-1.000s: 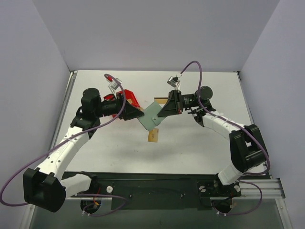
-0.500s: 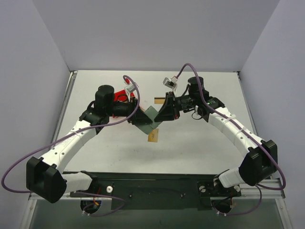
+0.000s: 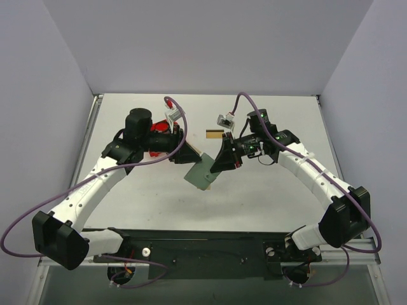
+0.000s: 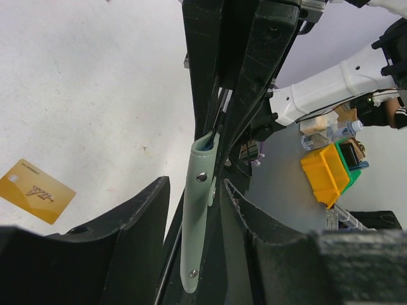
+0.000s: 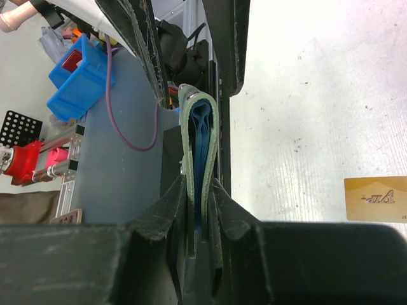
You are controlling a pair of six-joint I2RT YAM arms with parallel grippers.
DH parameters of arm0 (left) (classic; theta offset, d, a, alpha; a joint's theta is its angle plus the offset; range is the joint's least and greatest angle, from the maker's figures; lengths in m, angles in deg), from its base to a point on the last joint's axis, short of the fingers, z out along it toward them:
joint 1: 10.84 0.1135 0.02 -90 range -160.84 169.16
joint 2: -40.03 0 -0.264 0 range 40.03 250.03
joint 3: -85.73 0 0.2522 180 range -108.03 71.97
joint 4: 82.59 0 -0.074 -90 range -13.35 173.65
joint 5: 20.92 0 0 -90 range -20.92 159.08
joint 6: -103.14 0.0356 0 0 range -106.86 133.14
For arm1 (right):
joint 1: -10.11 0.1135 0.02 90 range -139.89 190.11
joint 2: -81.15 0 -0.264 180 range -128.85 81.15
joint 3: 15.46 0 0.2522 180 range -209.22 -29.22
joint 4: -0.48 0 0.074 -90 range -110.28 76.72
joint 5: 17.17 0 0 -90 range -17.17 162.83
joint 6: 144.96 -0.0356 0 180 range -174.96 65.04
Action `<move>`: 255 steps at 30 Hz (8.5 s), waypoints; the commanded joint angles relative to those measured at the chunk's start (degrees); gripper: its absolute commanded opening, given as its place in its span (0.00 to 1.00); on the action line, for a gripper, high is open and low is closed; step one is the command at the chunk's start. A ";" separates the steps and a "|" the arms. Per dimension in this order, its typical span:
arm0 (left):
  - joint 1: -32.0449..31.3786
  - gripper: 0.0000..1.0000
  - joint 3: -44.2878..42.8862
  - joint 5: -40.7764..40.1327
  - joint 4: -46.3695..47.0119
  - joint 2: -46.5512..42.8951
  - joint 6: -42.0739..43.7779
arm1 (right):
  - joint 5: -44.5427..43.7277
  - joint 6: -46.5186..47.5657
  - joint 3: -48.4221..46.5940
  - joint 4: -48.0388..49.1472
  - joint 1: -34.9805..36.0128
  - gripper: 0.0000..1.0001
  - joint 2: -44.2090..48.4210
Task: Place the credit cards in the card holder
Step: Open the card holder at the center of the board.
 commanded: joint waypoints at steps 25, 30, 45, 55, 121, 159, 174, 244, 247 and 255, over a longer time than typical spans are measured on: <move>-1.67 0.08 -0.67 3.74 -1.57 2.88 4.42 | 3.11 2.47 -2.17 -0.09 0.25 0.00 0.26; -1.93 0.00 0.65 6.55 0.70 2.88 4.42 | 1.00 2.38 -2.17 0.17 0.16 0.23 0.43; 3.06 0.00 10.56 -18.41 15.87 -4.14 -8.13 | -32.39 -19.68 8.45 19.16 -4.06 0.70 7.19; 11.34 0.00 18.93 -12.17 28.13 -5.12 -16.50 | -44.09 -24.86 14.35 22.58 -8.36 0.89 9.93; -5.54 0.00 4.78 -67.71 -0.43 3.32 -4.28 | -63.60 -37.17 20.59 27.95 -4.59 0.94 4.21; -13.71 0.00 4.34 -76.32 0.53 5.51 -7.44 | -70.02 -43.23 21.03 24.34 -0.98 0.91 5.71; -15.90 0.00 2.15 -78.61 2.29 8.06 -6.74 | -63.27 -45.95 13.47 18.98 -0.63 0.83 3.34; -15.21 0.00 6.10 -64.55 13.72 2.35 -11.05 | -59.32 -40.06 12.75 12.55 -0.71 0.55 1.39; -14.68 0.00 6.80 -62.37 15.03 3.31 -12.10 | -56.84 -40.51 16.01 17.83 -3.08 0.55 5.07; -13.62 0.00 9.88 -46.99 26.45 8.23 -15.00 | -58.24 -39.63 21.28 18.19 -8.18 0.56 12.64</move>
